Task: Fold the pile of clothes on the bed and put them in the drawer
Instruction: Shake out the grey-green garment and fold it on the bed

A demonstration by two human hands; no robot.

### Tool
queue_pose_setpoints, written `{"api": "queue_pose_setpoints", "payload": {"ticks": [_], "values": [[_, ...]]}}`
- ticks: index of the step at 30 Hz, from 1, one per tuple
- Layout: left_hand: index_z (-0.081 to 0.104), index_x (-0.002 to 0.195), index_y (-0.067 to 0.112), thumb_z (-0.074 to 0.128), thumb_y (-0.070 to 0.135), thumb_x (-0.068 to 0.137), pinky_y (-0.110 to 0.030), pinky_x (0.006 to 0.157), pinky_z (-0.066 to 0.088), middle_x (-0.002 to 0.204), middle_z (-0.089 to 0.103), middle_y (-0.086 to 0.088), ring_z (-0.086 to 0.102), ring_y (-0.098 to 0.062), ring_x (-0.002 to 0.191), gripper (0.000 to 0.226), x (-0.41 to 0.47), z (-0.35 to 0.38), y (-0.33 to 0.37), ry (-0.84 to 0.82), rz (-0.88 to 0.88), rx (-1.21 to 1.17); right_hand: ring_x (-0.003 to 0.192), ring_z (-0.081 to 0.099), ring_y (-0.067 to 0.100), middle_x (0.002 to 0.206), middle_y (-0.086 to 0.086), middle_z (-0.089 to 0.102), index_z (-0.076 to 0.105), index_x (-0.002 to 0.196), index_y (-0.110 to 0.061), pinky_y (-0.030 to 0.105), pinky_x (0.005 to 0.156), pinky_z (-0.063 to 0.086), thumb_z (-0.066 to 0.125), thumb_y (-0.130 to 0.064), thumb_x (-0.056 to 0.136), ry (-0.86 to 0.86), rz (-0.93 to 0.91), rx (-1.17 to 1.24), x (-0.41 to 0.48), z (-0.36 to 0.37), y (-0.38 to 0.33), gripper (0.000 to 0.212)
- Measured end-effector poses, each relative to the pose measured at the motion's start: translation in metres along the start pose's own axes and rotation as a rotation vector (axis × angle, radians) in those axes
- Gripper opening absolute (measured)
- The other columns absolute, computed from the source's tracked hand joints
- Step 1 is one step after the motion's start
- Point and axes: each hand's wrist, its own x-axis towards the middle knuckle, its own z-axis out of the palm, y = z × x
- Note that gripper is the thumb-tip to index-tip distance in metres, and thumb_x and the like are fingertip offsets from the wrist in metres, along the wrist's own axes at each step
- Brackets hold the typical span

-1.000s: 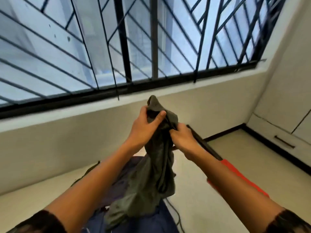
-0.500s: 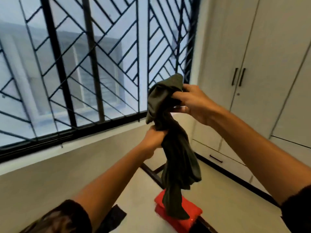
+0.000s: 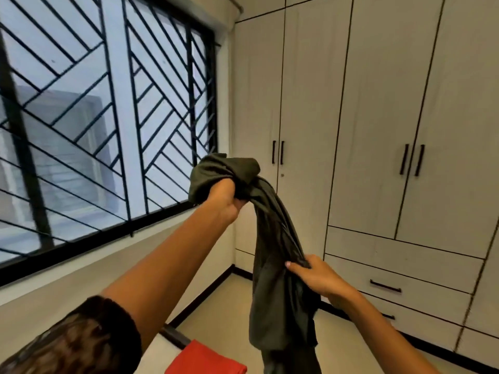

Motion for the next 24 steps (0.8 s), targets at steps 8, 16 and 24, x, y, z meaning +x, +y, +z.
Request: {"api": "queue_pose_setpoints", "payload": {"ticks": [8, 16, 24], "values": [[0.049, 0.123, 0.016, 0.072, 0.036, 0.075, -0.038, 0.087, 0.048, 0.115, 0.059, -0.002, 0.056, -0.017, 0.104, 0.058, -0.043, 0.006, -0.049, -0.514, -0.208, 0.759, 0.079, 0.064, 0.028, 0.076, 0.017, 0.070, 0.059, 0.098, -0.003, 0.045, 0.076, 0.053, 0.040, -0.016, 0.100, -0.073, 0.140, 0.822, 0.005, -0.059, -0.051, 0.023], [0.049, 0.122, 0.013, 0.065, 0.010, 0.084, -0.040, 0.090, 0.052, 0.113, 0.061, -0.010, 0.061, -0.022, 0.102, 0.041, -0.028, -0.002, -0.096, -0.408, -0.019, 0.750, 0.088, 0.058, 0.030, 0.097, 0.021, 0.059, 0.054, 0.097, -0.001, 0.042, 0.064, 0.057, 0.043, -0.019, 0.097, -0.057, 0.101, 1.088, 0.018, -0.080, -0.082, 0.021], [0.058, 0.103, -0.002, 0.048, -0.001, 0.092, -0.028, 0.065, 0.050, 0.091, 0.062, -0.014, 0.060, -0.021, 0.080, 0.015, -0.002, 0.020, -0.058, -0.137, -0.076, 0.497, 0.093, 0.055, 0.013, 0.119, -0.002, 0.054, 0.050, 0.118, -0.021, 0.025, 0.070, 0.046, 0.053, -0.054, 0.086, 0.126, -0.068, 0.191, -0.018, -0.058, -0.058, 0.046]]}}
